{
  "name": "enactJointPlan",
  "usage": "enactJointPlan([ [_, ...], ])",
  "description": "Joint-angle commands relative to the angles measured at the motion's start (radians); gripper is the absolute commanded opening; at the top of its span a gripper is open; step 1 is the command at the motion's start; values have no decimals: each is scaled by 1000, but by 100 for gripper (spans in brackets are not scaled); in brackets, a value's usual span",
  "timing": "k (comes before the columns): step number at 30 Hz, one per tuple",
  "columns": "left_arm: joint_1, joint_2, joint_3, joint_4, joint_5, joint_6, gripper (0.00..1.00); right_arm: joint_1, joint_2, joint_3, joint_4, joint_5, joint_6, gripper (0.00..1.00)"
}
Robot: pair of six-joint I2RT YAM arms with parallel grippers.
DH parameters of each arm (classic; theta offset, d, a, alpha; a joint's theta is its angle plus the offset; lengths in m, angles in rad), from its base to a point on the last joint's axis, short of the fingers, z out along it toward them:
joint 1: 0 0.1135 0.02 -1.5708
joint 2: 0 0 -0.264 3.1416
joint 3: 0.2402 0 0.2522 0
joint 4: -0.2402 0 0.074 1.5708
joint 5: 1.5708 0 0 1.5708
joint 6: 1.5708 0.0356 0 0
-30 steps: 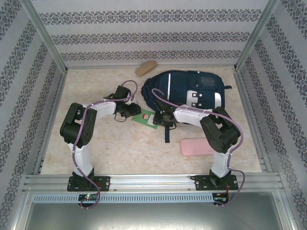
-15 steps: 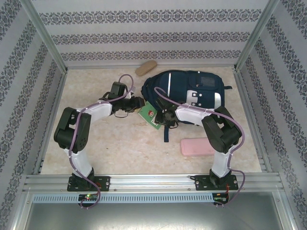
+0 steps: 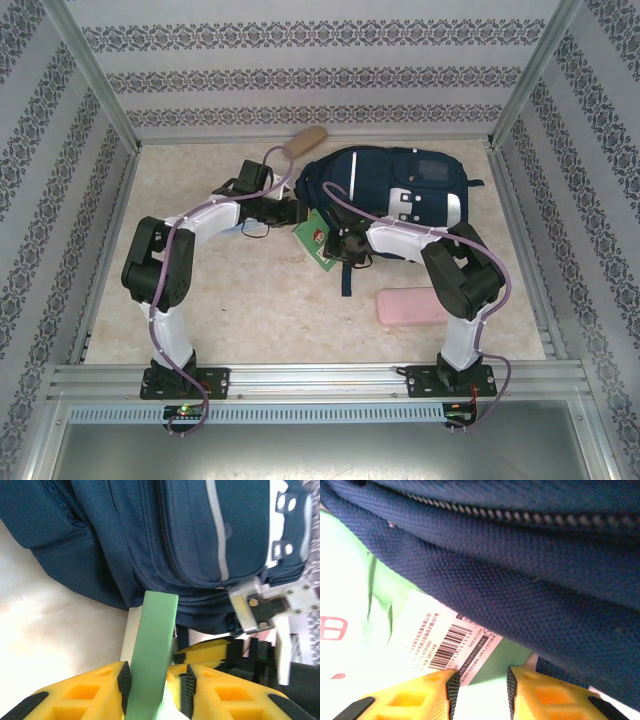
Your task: Pack the student bag
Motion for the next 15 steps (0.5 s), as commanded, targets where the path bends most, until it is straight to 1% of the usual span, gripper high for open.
enactJointPlan([
  [1,-99,63,6,-226,39,142,36,1,20,-4,97,-20,-6,36],
  [3,-113,68,26,-265,6,167,35,0,22,-2,96,-20,-6,36],
  [4,-120,67,29,-271,2,176,34,-1,23,-2,95,-20,-6,36],
  [5,-121,67,28,-268,23,177,32,-1,24,-2,96,-21,-6,36],
  [7,-123,70,24,-241,121,163,30,-2,27,-2,95,-22,-7,36],
  [11,-122,76,34,-245,289,158,32,-7,24,-1,95,-23,-8,36],
  [14,-120,77,31,-237,371,141,32,-11,24,1,94,-26,-10,36],
  [15,-118,76,27,-219,394,117,32,-11,24,1,95,-25,-9,36],
])
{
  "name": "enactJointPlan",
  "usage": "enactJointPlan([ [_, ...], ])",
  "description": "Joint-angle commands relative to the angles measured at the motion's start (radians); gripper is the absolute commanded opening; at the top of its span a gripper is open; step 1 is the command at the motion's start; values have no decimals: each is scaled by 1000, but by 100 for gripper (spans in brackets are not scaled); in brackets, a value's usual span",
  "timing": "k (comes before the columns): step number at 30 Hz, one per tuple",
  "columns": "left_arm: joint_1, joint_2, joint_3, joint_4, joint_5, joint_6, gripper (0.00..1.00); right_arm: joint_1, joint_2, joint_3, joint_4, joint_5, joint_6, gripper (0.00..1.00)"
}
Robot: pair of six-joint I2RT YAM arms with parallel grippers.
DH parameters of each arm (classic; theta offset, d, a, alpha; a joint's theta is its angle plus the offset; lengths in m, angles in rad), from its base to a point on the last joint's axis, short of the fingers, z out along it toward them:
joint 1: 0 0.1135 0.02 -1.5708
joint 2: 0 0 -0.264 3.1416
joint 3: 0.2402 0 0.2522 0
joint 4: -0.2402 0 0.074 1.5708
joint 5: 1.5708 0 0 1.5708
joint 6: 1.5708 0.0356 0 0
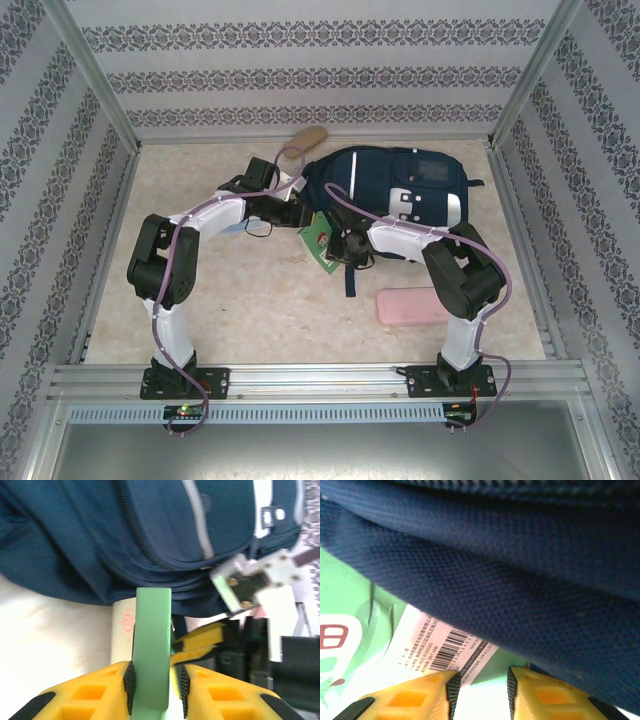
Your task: Pack the student bag
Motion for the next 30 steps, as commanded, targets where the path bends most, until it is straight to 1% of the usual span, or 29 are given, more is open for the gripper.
enactJointPlan([
  [1,-92,49,-45,-92,289,-72,32,0,25,2,138,-14,-6,36],
  [3,-88,45,-64,-24,268,-157,32,0,26,2,138,-16,-5,36],
  [4,-90,43,-56,-36,222,-178,32,-1,27,1,139,-15,-5,36],
  [5,-88,46,-40,-74,152,-206,32,0,25,1,139,-16,-5,36],
  [6,-86,53,-32,-85,128,-244,31,0,24,0,141,-16,-3,36],
  [7,-86,52,-36,-68,136,-281,32,0,23,-1,143,-16,-4,36],
  [8,-88,45,-49,-39,118,-333,37,0,22,-1,143,-16,-3,36],
  [9,-88,39,-52,-51,69,-375,38,0,22,-1,143,-16,-3,36],
  [11,-89,53,-26,-131,2,-430,38,-1,22,-1,143,-16,-3,36],
  [12,-89,64,-21,-147,1,-468,37,-1,22,-2,144,-16,-3,36],
  [13,-93,63,-29,-120,15,-498,37,-1,23,-2,146,-17,-2,36],
  [15,-103,45,-55,-74,-2,-570,37,-1,25,-1,147,-21,-3,36],
  [18,-111,41,-48,-64,-4,-627,38,-2,24,-2,149,-20,-2,36],
  [20,-117,27,-58,-9,3,-617,38,-1,22,-4,148,-19,-2,36],
  [21,-117,19,-53,-21,-15,-591,38,-2,21,-5,149,-18,-2,36],
  [25,-118,12,-6,-111,-62,-473,35,-1,13,-13,149,-13,-6,36],
  [28,-118,23,41,-208,-140,-370,33,-1,11,-16,149,-13,-5,36],
  [29,-117,27,54,-239,-170,-337,29,-1,9,-14,148,-15,-6,36],
  [30,-117,30,64,-259,-189,-311,21,-2,7,-12,146,-15,-10,37],
])
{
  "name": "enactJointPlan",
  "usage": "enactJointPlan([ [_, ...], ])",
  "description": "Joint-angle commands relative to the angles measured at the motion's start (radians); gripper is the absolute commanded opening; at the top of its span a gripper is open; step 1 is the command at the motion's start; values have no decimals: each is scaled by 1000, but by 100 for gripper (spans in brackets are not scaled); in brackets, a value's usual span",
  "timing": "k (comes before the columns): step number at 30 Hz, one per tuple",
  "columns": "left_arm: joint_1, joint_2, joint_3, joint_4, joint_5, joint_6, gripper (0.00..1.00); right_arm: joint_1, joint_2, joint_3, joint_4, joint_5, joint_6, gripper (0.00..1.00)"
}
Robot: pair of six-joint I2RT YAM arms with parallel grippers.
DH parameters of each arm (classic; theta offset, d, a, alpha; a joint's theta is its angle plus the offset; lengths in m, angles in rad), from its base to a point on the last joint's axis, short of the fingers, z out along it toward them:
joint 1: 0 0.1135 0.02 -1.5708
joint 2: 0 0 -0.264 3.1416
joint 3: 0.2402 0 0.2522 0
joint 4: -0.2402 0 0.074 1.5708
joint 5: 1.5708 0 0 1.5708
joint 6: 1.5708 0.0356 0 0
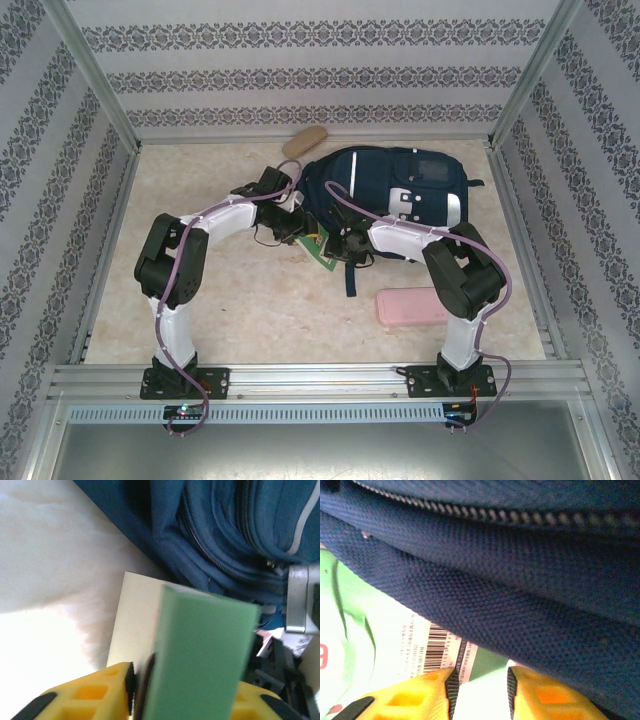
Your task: Pack the student bag
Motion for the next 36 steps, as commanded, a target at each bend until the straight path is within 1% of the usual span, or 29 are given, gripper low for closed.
enactJointPlan([
  [1,-46,8,51,-142,-33,120,15,0,3,-6,97,-5,-11,38],
  [4,-46,3,62,-159,-49,152,2,0,-29,8,71,8,-36,43],
  [5,-43,-3,61,-158,-48,155,1,2,-47,15,56,17,-51,44],
  [10,-8,-77,20,-138,-49,146,0,-2,-144,82,-47,118,-155,47],
  [14,35,-172,-32,-114,-39,138,0,-7,-163,175,-125,211,-252,47],
  [16,59,-227,-59,-110,-47,131,0,-17,-129,246,-170,261,-296,47],
  [21,126,-331,-135,-61,-50,93,0,-50,20,449,-248,313,-368,46],
  [23,145,-344,-147,-63,-25,84,0,-53,88,531,-273,329,-397,46],
  [24,148,-353,-155,-59,-15,80,0,-55,124,578,-288,337,-406,47],
  [29,155,-403,-186,-70,-37,76,0,-58,294,770,-360,350,-447,48],
  [32,162,-426,-203,-72,-41,76,0,-61,387,865,-418,368,-456,47],
  [36,173,-446,-218,-74,-45,75,0,-64,462,907,-454,392,-457,44],
])
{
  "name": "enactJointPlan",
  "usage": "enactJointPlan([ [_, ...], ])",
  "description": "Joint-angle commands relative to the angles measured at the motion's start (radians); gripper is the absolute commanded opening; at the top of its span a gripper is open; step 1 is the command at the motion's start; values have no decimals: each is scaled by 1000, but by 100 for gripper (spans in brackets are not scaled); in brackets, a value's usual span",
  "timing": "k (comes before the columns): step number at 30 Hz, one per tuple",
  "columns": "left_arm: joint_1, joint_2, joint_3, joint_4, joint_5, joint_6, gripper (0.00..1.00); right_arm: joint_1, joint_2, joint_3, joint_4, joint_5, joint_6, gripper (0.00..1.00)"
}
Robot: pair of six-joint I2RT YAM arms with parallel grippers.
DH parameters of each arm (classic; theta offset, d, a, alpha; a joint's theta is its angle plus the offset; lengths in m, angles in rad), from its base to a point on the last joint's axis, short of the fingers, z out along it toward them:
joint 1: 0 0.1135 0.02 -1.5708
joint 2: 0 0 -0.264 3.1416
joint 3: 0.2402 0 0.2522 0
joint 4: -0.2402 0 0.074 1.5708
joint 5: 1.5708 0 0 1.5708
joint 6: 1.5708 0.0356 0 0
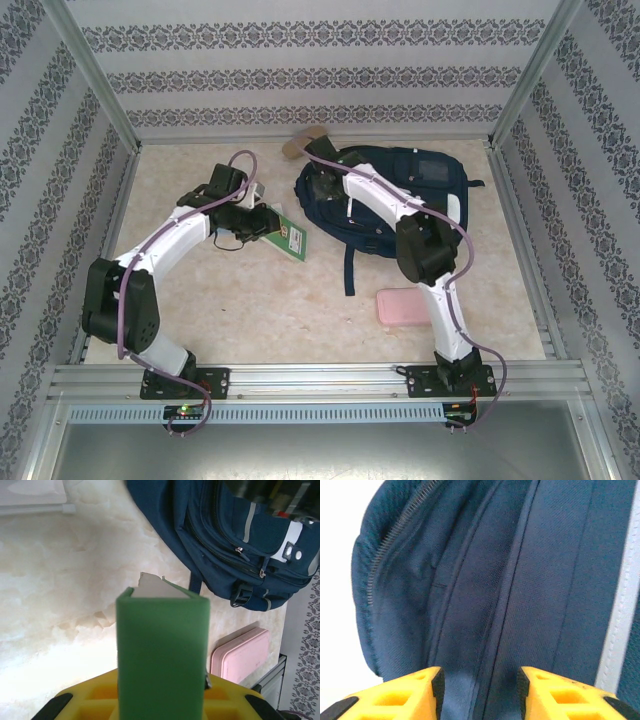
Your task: Pack the student bag
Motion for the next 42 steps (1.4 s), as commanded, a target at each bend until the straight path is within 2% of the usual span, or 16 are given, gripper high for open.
enactJointPlan([
  [1,19,-53,-7,9,6,-14,0,-8,51,45,-94,48,-20,41],
  [3,22,-57,-10,11,12,-17,0,-10,61,44,-104,37,-20,33],
  [6,25,-59,-15,24,9,-25,0,-8,35,15,-91,28,-24,3],
  [7,26,-57,-14,35,11,-32,0,-7,13,1,-81,22,-27,0],
  [16,28,-25,-35,224,-40,-145,0,17,-279,-52,-7,2,-76,0],
  [21,29,26,-4,315,-67,-226,0,15,-401,-36,-24,4,-107,0],
  [27,22,107,9,577,-34,-387,0,-15,-521,-62,-24,-44,-109,0],
  [31,-13,195,62,713,-33,-462,0,-41,-582,-95,-13,-90,-84,0],
  [42,-173,453,287,889,-60,-549,0,-129,-657,-166,33,-225,11,0],
])
